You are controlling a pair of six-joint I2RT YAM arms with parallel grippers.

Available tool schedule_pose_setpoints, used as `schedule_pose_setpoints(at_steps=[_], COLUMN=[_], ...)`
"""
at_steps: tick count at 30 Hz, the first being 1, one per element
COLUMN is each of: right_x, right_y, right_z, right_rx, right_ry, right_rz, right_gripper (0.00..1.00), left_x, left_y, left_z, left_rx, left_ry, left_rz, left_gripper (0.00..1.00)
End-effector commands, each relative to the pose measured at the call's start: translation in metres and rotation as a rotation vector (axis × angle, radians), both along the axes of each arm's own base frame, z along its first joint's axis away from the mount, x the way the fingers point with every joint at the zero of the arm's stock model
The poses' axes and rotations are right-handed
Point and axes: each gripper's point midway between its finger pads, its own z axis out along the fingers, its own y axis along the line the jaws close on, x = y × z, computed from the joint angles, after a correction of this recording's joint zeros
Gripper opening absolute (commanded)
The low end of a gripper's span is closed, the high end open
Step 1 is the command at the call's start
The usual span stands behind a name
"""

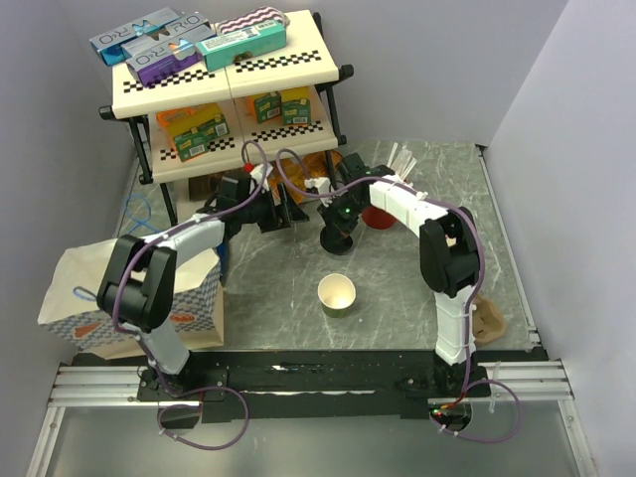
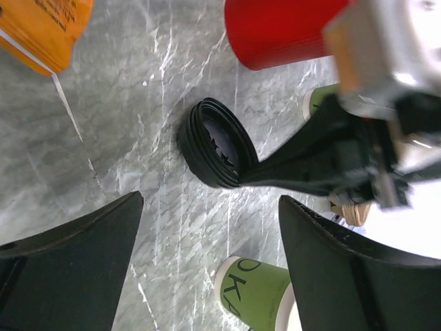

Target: Pack the takeout coffee

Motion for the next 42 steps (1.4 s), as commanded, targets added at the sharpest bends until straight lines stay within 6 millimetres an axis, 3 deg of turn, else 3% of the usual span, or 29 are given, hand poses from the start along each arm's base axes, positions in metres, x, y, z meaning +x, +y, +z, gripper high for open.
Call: schedule_pose_setpoints(at_steps=[1,8,11,14,15,18,21,25,30,33,38,42], right_x=[0.002,0.002,0.006,0.008,0.008,0.013,0.015,0.014,0.016,0.016,0.015,0.01], right_y=[0.008,0.01,0.008,0.008,0.008,0.008,0.007,0.002,-0.009,-0.015,-0.02,-0.021], right_z=[0.032,0.037,0.038,0.041,0.041,0.045,0.046,0.043,0.042,0.042,0.05,0.057], right_rx=[0.1,0.123,0.11,0.112,0.109,0.111,0.106,0.083,0.048,0.044,0.057,0.078], right_ry=[-0.043,-0.052,-0.061,-0.076,-0.079,-0.105,-0.112,-0.117,-0.155,-0.14,-0.138,-0.144], right_rz=[-0.029,-0.065,-0.076,-0.074,-0.076,-0.094,-0.102,-0.111,-0.153,-0.179,-0.197,-0.185], right_gripper=[0.0,0.0,0.0,0.0,0.0,0.0,0.0,0.0,0.0,0.0,0.0,0.0], left_x=[0.01,0.019,0.02,0.018,0.012,-0.005,-0.022,-0.028,-0.042,-0.044,-0.047,-0.044], left_y=[-0.016,-0.015,-0.007,-0.004,-0.007,-0.018,-0.029,-0.014,-0.019,-0.03,-0.023,-0.033], left_z=[0.005,-0.012,0.006,0.048,0.067,0.086,0.082,0.05,0.031,0.03,0.003,0.008], left_rx=[-0.049,0.011,0.067,0.075,0.051,0.026,0.08,0.177,0.263,0.327,0.356,0.294], left_ry=[0.016,0.073,0.018,-0.131,-0.18,-0.228,-0.252,-0.186,-0.148,-0.146,-0.057,-0.078], left_rz=[-0.004,0.058,0.054,0.005,-0.022,-0.068,-0.1,-0.021,-0.011,0.014,0.057,0.041], left_gripper=[0.86,0.84,0.83,0.84,0.84,0.84,0.84,0.84,0.82,0.82,0.82,0.82])
